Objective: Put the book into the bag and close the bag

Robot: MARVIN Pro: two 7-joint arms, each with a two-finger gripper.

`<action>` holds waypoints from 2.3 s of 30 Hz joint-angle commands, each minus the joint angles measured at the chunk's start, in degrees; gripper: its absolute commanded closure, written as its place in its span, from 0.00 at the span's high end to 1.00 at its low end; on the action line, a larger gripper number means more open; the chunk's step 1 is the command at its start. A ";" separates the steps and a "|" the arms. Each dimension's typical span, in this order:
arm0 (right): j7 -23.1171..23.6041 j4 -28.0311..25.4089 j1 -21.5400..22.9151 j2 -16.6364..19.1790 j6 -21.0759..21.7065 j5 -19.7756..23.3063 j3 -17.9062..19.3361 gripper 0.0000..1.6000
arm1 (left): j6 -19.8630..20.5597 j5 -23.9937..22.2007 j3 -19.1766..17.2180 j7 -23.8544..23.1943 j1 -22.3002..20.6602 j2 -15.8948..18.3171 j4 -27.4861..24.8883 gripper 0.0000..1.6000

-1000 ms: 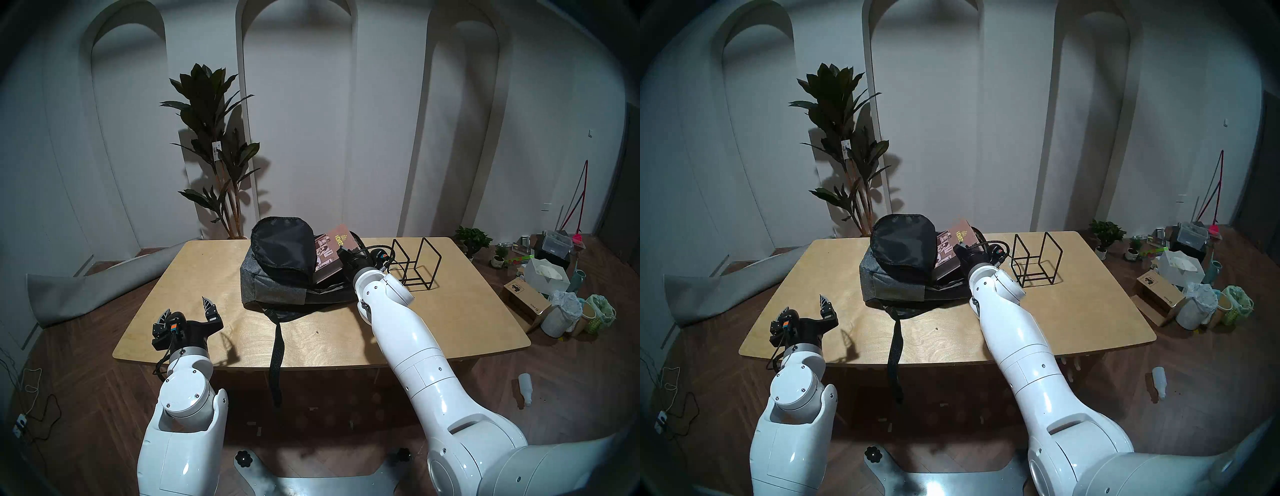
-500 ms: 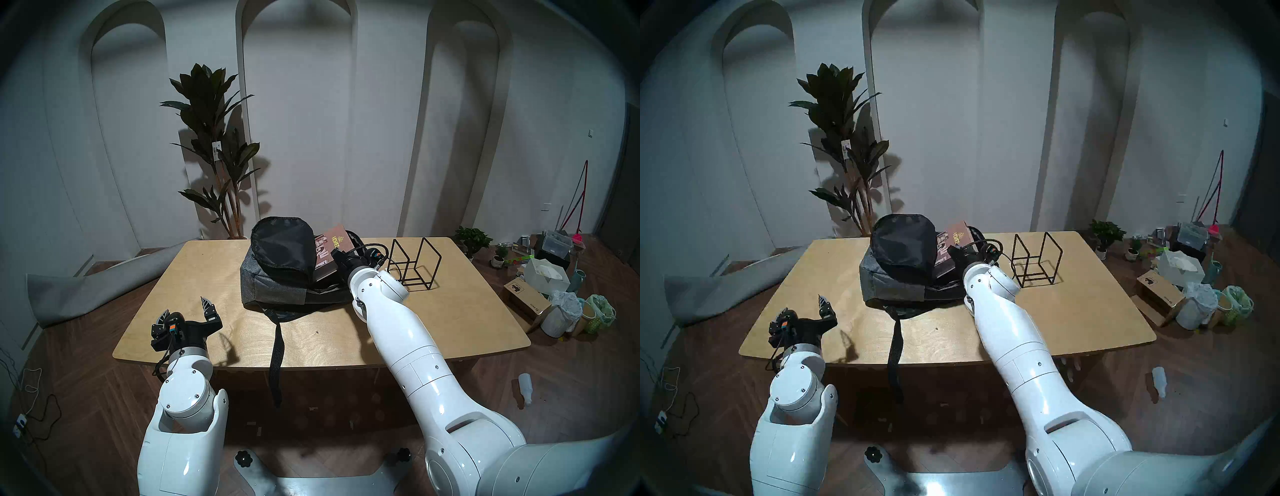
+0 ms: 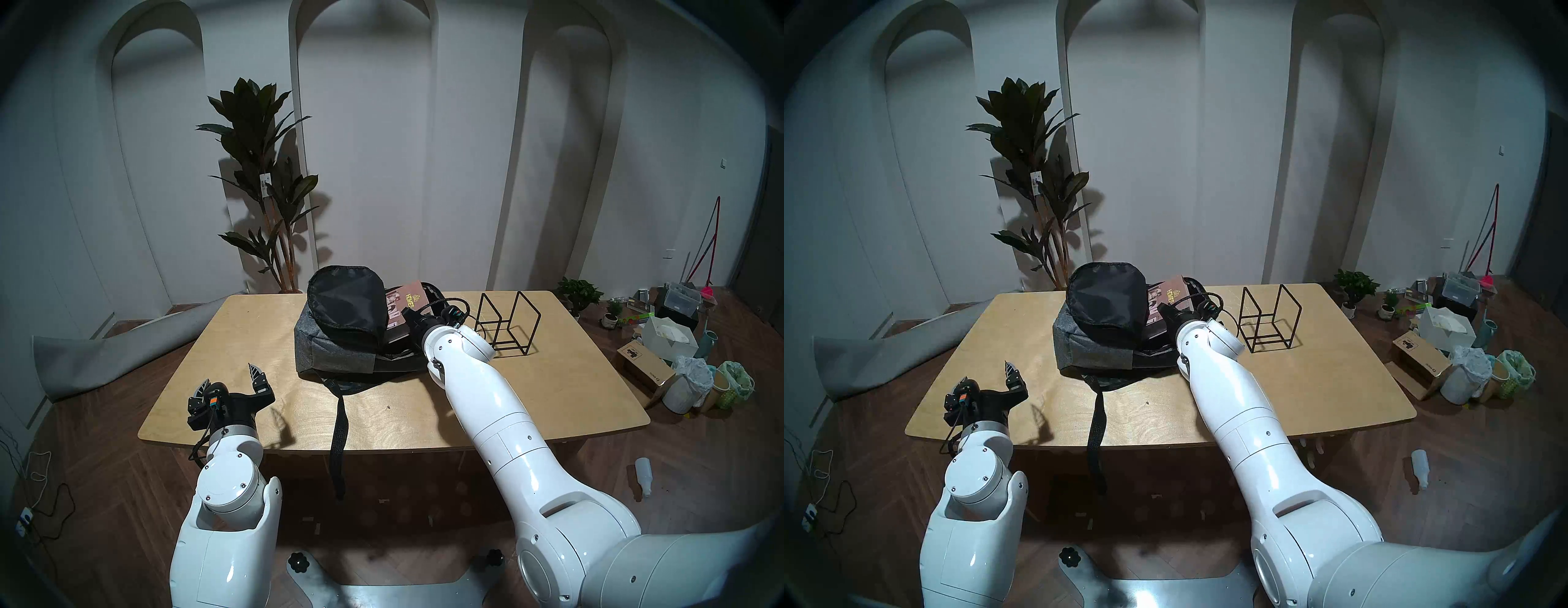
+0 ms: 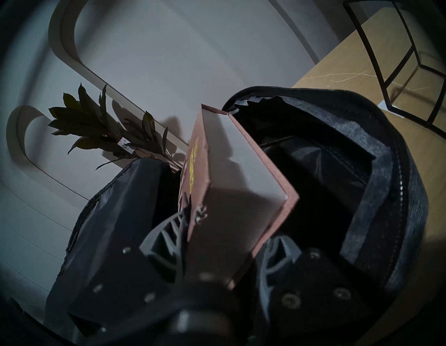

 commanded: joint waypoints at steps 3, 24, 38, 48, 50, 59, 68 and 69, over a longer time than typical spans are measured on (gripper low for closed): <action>-1.12 -2.39 1.52 0.09 2.94 1.06 0.06 0.76 | -0.28 0.48 0.23 0.16 -0.50 0.13 -1.50 1.00; -12.82 -11.61 4.38 1.40 14.76 2.48 -0.41 1.00 | -0.23 0.98 2.03 0.76 0.01 -0.13 -2.01 1.00; -24.51 -20.32 3.25 -0.39 26.06 8.47 3.19 1.00 | -0.52 1.13 2.79 1.41 0.64 -0.32 -2.88 1.00; -19.92 -27.12 4.07 6.72 24.07 3.63 2.47 1.00 | -2.56 -4.40 0.76 0.71 -2.29 -2.03 -8.41 1.00; -19.46 -28.75 3.70 8.47 23.57 2.17 2.60 1.00 | -2.60 -4.86 0.62 0.47 -3.20 -1.85 -9.34 1.00; -14.39 -34.77 0.84 14.99 21.18 -2.95 6.58 1.00 | 0.11 -3.51 2.20 -1.93 -5.75 1.07 -9.76 1.00; -6.15 -35.75 -4.44 21.50 18.09 -5.31 10.64 1.00 | 5.56 -1.64 4.21 -4.69 -8.01 4.33 -8.43 1.00; -5.00 -35.82 -5.12 22.43 17.57 -5.42 10.86 1.00 | 6.34 -1.43 4.39 -5.00 -8.36 4.68 -8.26 1.00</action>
